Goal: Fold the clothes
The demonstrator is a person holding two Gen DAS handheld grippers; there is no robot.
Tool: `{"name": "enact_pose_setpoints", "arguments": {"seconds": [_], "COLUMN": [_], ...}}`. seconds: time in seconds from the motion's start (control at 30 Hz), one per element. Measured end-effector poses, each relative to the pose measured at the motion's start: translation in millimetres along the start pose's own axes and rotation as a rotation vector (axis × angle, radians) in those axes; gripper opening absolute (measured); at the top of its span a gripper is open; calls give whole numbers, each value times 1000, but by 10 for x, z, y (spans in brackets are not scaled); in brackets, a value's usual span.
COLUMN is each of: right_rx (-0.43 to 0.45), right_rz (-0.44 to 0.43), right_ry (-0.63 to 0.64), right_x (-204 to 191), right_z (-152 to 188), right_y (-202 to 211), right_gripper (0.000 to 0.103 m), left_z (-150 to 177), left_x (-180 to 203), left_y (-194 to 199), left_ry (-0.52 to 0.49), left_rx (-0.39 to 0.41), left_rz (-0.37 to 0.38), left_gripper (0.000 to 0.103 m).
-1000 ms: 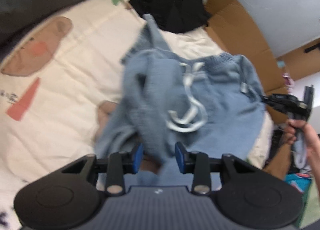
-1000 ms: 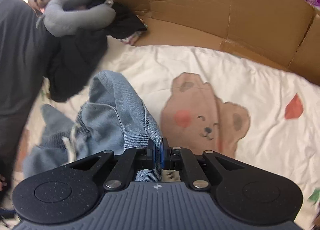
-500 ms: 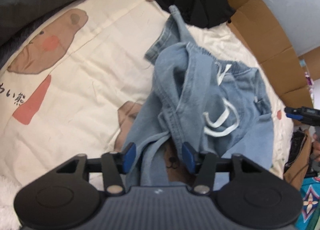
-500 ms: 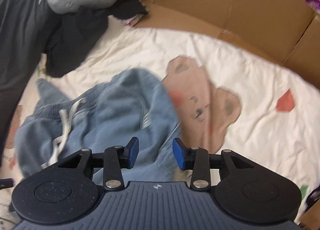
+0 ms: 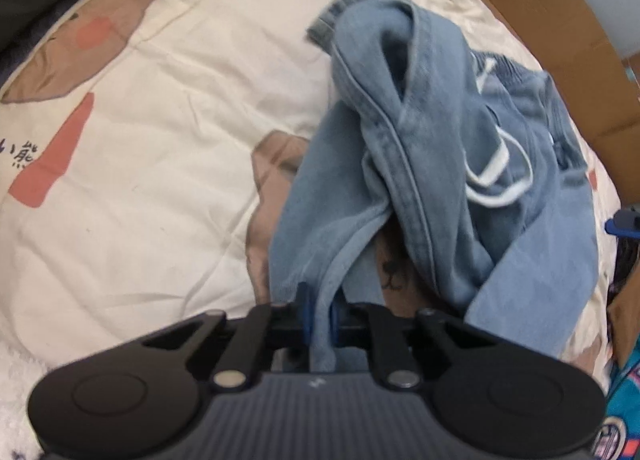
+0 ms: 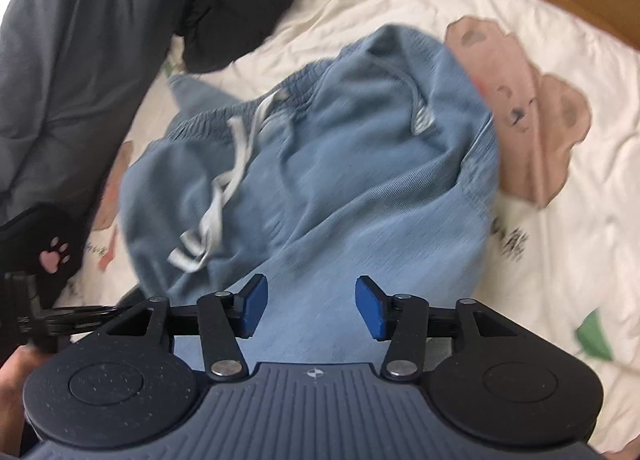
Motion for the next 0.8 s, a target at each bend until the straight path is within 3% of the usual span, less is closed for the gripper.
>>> {"name": "enact_pose_setpoints", "arguments": {"seconds": [0.33, 0.67, 0.8], "right_rx": [-35, -20, -45], "right_rz": [-141, -310, -340], "right_ry": [-37, -97, -95], "right_x": [-213, -355, -432], "right_z": [514, 661, 691], "right_y": [-180, -294, -339], "right_gripper": [58, 62, 65], "left_z": [292, 500, 557], "left_x": [395, 973, 1200], "left_y": [70, -13, -21], "left_ry": [-96, -161, -220], "left_rx": [-76, -156, -167], "left_rz": [90, 179, 237], "left_gripper": [4, 4, 4]}}
Point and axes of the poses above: each gripper's, at about its wrist camera, not at the fingertips, and y roughly against the way its jaws point, x to its right, z to its underside, the point moved 6 cm from there along -y, roughly the way its jaws point, and after that the axes turned 4 degrees about y, right-handed, at the moved point
